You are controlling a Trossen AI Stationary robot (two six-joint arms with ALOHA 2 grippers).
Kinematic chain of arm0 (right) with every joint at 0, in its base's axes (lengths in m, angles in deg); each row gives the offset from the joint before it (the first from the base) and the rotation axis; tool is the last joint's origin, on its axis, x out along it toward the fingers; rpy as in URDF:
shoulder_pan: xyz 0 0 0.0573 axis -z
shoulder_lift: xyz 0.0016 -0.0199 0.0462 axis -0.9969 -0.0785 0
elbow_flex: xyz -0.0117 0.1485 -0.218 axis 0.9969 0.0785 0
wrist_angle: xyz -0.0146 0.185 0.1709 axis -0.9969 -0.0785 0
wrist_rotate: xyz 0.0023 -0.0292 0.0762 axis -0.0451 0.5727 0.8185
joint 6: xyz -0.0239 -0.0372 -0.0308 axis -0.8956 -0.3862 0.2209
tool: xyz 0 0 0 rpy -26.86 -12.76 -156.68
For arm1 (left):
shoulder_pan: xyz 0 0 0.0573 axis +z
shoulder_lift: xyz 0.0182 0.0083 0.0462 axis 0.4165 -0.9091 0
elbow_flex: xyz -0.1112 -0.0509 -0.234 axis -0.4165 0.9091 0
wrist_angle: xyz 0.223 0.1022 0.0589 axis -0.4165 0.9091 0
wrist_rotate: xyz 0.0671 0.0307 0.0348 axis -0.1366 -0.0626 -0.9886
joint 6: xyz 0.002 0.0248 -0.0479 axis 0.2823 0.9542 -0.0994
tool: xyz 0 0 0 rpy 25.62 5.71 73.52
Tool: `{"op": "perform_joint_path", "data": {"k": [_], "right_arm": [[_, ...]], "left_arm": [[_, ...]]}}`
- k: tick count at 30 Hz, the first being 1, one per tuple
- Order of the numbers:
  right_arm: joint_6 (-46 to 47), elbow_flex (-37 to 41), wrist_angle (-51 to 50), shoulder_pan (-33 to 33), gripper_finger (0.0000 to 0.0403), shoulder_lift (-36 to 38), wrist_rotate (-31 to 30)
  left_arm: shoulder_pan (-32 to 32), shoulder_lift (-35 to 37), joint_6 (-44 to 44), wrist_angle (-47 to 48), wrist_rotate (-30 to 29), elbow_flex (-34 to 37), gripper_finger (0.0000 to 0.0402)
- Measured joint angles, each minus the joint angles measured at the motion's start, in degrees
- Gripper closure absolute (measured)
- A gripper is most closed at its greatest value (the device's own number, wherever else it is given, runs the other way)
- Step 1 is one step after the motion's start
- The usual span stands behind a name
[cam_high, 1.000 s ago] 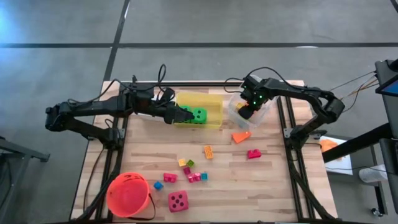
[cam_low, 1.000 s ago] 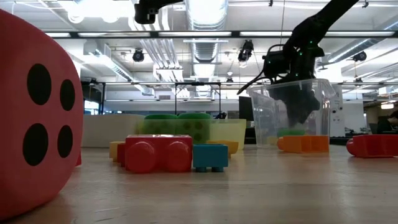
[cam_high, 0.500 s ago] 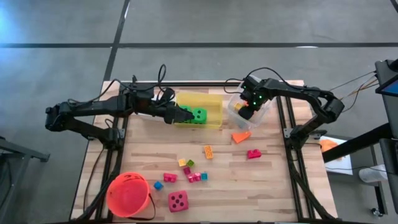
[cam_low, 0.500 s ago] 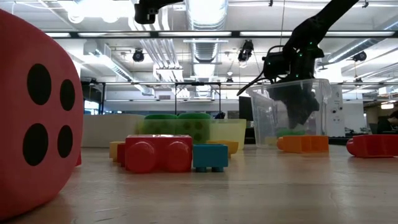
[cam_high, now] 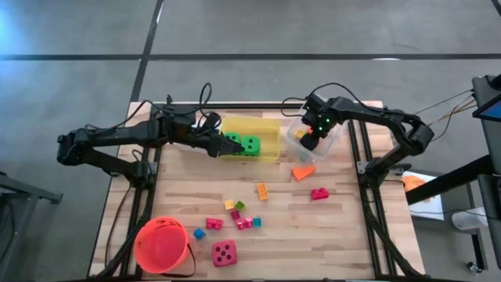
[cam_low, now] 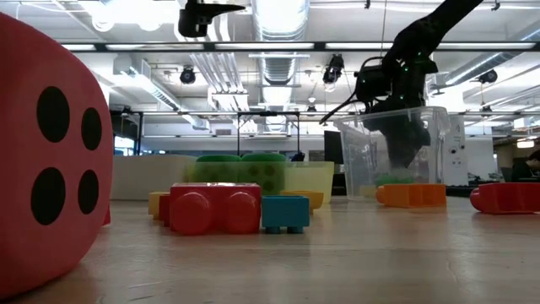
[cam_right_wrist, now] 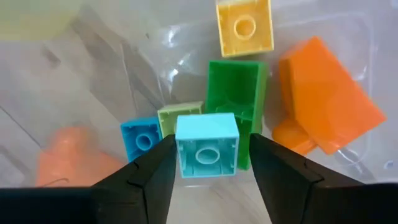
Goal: Pick & Place Toys
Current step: Put the light blue game piece into the transparent bin, then put the yellow game piece into the transparent bin
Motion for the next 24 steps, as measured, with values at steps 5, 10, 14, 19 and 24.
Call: {"op": "perform_joint_path", "data": {"k": [5,10,14,19,24], "right_arm": [[0.0,-1.1,0.1,0.0,0.0204,0.7,0.0],[0.0,-0.9,0.0,0.0,0.0202,0.4,0.0],[0.3,-0.9,0.2,0.0,0.0202,0.4,0.0],[1.8,-1.4,-0.9,0.0,0.0202,0.4,-0.1],[2.1,-3.8,-4.8,0.0,0.0202,1.6,-0.1]], "left_arm": [[0.0,0.0,0.2,0.1,0.0,0.0,0.0038],[0.0,0.0,1.2,0.1,0.0,0.0,0.0038],[0.0,0.0,1.3,0.1,0.0,0.0,0.0038],[0.0,0.0,0.9,2.3,0.0,0.0,0.0038],[-0.6,-0.6,0.2,12.3,-0.1,0.0,0.0038]]}}
